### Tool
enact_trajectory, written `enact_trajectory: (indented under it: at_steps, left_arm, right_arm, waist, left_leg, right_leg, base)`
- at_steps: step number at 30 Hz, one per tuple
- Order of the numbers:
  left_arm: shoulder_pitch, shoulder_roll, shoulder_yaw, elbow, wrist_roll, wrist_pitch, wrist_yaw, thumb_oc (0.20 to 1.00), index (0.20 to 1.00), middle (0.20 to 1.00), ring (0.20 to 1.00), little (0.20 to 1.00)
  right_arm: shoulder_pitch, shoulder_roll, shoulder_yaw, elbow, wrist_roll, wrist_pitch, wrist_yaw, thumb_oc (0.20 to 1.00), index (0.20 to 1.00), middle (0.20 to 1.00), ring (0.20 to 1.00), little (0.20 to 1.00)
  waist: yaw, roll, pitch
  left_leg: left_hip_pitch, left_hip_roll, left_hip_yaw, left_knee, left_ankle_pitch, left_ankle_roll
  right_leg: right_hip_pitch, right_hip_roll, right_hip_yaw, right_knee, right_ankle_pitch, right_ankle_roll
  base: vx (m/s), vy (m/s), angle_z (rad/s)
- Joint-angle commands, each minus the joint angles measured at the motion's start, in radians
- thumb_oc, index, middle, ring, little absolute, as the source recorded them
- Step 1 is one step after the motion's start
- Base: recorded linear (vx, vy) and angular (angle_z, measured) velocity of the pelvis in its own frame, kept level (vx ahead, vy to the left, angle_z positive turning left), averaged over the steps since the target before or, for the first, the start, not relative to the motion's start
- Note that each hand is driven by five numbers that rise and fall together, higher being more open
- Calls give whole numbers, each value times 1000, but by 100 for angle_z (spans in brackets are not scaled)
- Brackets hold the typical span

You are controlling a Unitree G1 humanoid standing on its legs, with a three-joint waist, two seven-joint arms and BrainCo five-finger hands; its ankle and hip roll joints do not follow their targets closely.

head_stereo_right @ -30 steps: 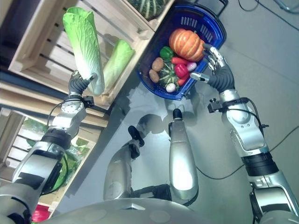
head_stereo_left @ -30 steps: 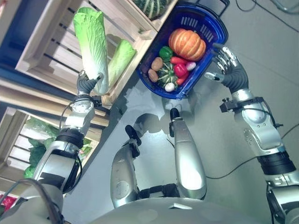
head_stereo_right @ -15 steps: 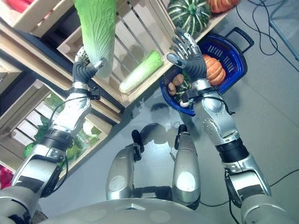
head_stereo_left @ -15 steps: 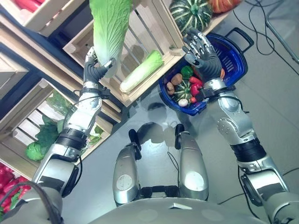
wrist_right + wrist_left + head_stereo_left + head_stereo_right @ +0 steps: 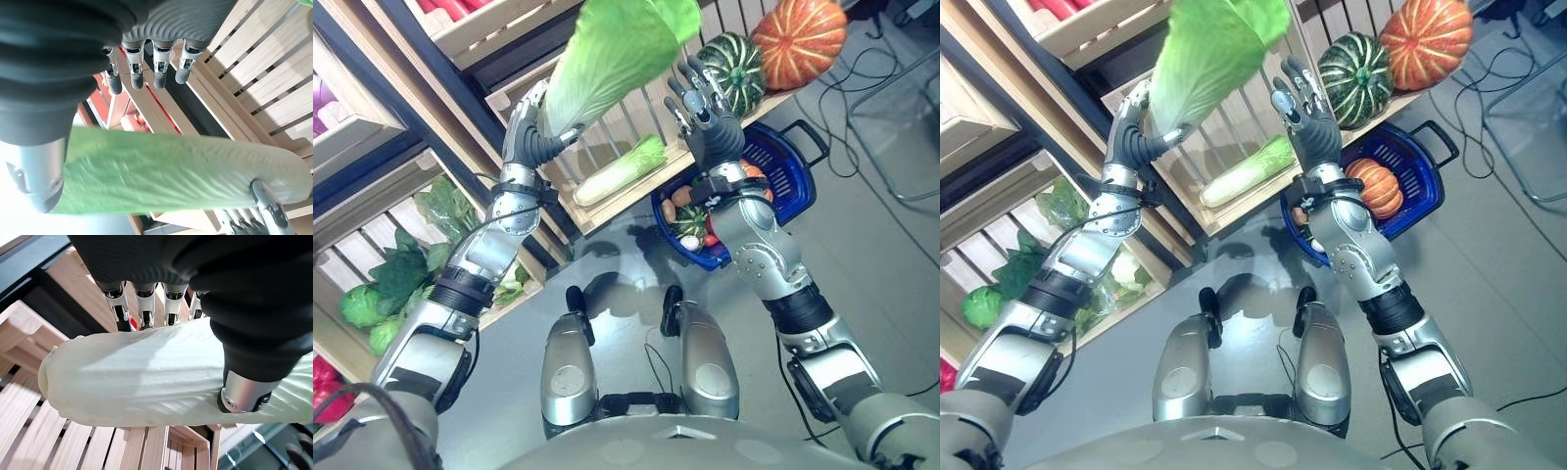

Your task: Pick up fruits and vegetables into the basket

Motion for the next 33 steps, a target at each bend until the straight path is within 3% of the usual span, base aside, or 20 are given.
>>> enact_trajectory:
  at_steps: [1,10,20,23,26,27,28,29,33]
  left_arm:
    - [-29,16,-51,-108,89,-14,7,200,200,200,200,200]
    - [-73,2,-133,-121,171,18,-48,200,200,200,200,200]
    - [-122,-11,-222,-128,213,52,-194,200,200,200,200,200]
    - [-126,-15,-248,-140,263,75,-241,200,200,200,200,200]
    - [-126,-13,-275,-148,312,117,-283,200,200,200,200,200]
    - [-125,-14,-278,-153,324,125,-292,200,200,200,200,200]
    - [-125,-14,-280,-156,341,132,-298,200,200,200,200,200]
    - [-124,-14,-285,-159,361,139,-304,200,200,200,200,200]
    - [-121,-15,-312,-174,381,172,-364,200,200,200,200,200]
  right_arm:
    - [-34,50,24,-1,88,1,1,1000,1000,1000,1000,1000]
    - [-42,94,84,60,199,63,-14,1000,1000,1000,1000,1000]
    - [-87,103,160,86,245,161,84,1000,1000,1000,1000,1000]
    - [-109,92,175,97,165,137,63,1000,1000,1000,1000,1000]
    - [-132,71,158,109,52,45,-32,1000,1000,1000,1000,1000]
    - [-136,69,150,108,46,40,-41,645,645,645,645,645]
    - [-139,68,145,107,37,35,-48,495,495,495,495,495]
    - [-145,66,136,107,33,36,-41,200,200,200,200,200]
    - [-164,59,118,106,1,-17,-59,200,200,200,200,200]
  waist:
    - [-7,-14,-112]
    - [3,-21,-122]
    - [13,-22,-117]
    - [16,-18,-116]
    - [13,-11,-117]
    - [12,-10,-115]
    - [12,-9,-113]
    - [10,-6,-111]
    - [8,4,-99]
  left_leg:
    - [17,-58,49,55,-137,71]
    - [37,-58,49,34,-137,72]
    - [32,-61,41,30,-136,71]
    - [32,-62,40,28,-135,71]
    - [35,-63,40,22,-135,71]
    - [34,-64,39,22,-135,70]
    - [33,-64,38,22,-135,70]
    - [32,-65,38,23,-136,70]
    - [24,-66,36,23,-137,69]
  right_leg:
    - [79,-20,12,-158,60,48]
    - [105,-22,8,-183,67,59]
    - [101,-25,1,-186,68,64]
    - [102,-27,-2,-189,70,67]
    - [105,-29,-4,-196,72,72]
    - [104,-30,-3,-197,72,72]
    - [104,-30,-3,-197,72,72]
    - [102,-30,-2,-197,71,73]
    - [94,-34,-3,-196,70,73]
  base:
    - [38,-13,3]
    - [3,-6,1]
    - [-25,-2,1]
    - [-8,5,1]
    - [-22,28,5]
    - [0,0,0]
    - [-38,19,3]
    - [-52,24,1]
    - [-61,23,1]
